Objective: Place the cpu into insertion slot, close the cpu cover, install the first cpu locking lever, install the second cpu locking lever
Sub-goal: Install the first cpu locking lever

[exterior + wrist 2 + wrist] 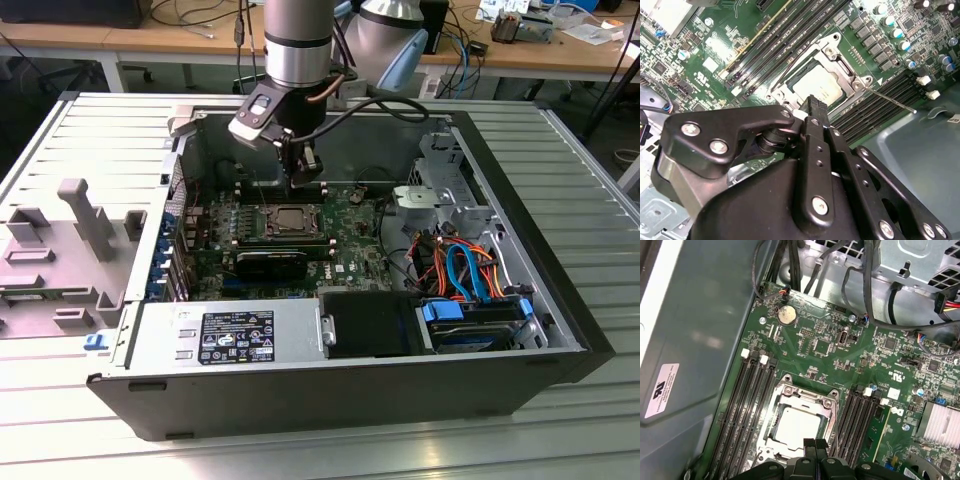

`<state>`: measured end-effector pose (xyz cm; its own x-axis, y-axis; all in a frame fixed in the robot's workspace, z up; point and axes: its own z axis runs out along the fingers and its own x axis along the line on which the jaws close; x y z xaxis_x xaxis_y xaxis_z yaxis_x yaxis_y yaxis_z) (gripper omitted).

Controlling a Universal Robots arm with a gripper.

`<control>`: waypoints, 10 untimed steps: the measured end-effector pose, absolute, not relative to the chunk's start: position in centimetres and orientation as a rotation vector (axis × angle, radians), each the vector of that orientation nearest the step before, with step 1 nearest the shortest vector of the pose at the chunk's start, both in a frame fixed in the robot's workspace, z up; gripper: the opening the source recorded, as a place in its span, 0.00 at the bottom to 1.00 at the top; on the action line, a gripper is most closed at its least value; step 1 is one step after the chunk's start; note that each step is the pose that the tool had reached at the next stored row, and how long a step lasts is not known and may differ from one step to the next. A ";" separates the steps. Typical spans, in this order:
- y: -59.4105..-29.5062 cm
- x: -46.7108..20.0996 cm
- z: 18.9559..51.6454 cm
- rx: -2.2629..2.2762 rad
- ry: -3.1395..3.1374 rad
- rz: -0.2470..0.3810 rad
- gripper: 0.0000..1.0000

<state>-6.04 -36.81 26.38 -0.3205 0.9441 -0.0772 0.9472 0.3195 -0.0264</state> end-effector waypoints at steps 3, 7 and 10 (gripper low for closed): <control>-36.8 -6.0 26.4 1.789 2.522 -0.102 0.11; -36.8 -6.0 26.4 1.766 2.538 -0.102 0.11; -36.8 -6.0 26.4 1.752 2.547 -0.101 0.11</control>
<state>-6.04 -36.81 26.38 -0.3578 0.9306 -0.0772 0.9338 0.3568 -0.0264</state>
